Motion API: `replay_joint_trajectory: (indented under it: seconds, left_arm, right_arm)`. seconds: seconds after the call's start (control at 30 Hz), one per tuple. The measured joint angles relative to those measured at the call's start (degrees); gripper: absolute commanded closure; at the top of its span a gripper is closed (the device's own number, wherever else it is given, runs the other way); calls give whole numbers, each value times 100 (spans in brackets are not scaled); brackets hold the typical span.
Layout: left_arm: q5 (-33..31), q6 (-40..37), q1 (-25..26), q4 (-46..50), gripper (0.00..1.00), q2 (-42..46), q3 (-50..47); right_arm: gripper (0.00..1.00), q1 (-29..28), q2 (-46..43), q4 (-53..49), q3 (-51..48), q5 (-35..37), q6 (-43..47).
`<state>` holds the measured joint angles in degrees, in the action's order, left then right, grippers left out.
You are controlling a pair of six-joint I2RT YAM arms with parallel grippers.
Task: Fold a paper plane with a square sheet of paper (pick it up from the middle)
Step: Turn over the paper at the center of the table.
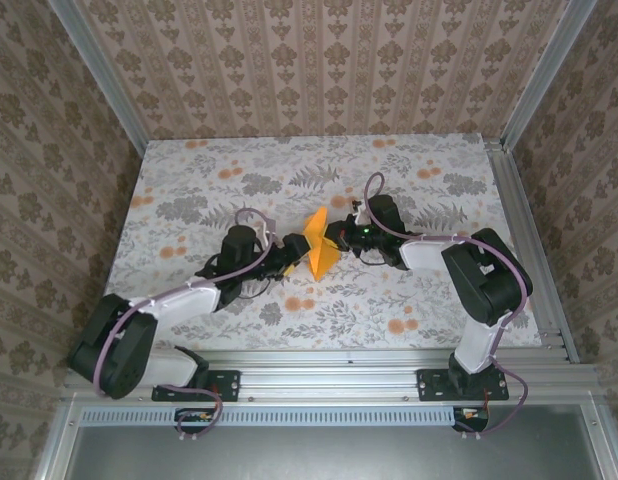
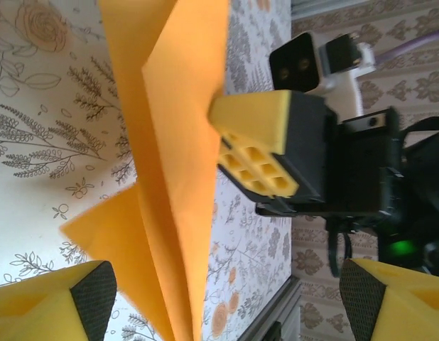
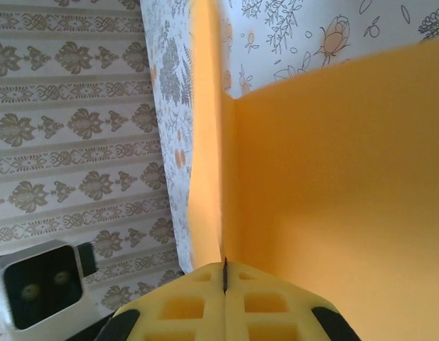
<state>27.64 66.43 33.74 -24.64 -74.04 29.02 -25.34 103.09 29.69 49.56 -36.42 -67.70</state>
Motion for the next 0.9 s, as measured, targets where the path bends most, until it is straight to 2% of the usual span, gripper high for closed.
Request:
replay_joint_trajectory:
  seconds: [0.27, 0.6, 0.73, 0.9]
  left_arm:
    - [-133, 140, 48, 105, 13, 232, -195]
    - [-319, 713, 505, -356, 12, 96, -448]
    - [-352, 876, 518, -743, 18, -188, -448]
    - [-348, 994, 518, -977, 30, -562, -417]
  right_arm:
    - [100, 0, -74, -24, 0, 15, 0]
    - [100, -22, -177, -26, 0, 39, -2]
    - [100, -46, -181, -24, 0, 39, -9]
    - [100, -70, -201, 7, 0, 39, -98]
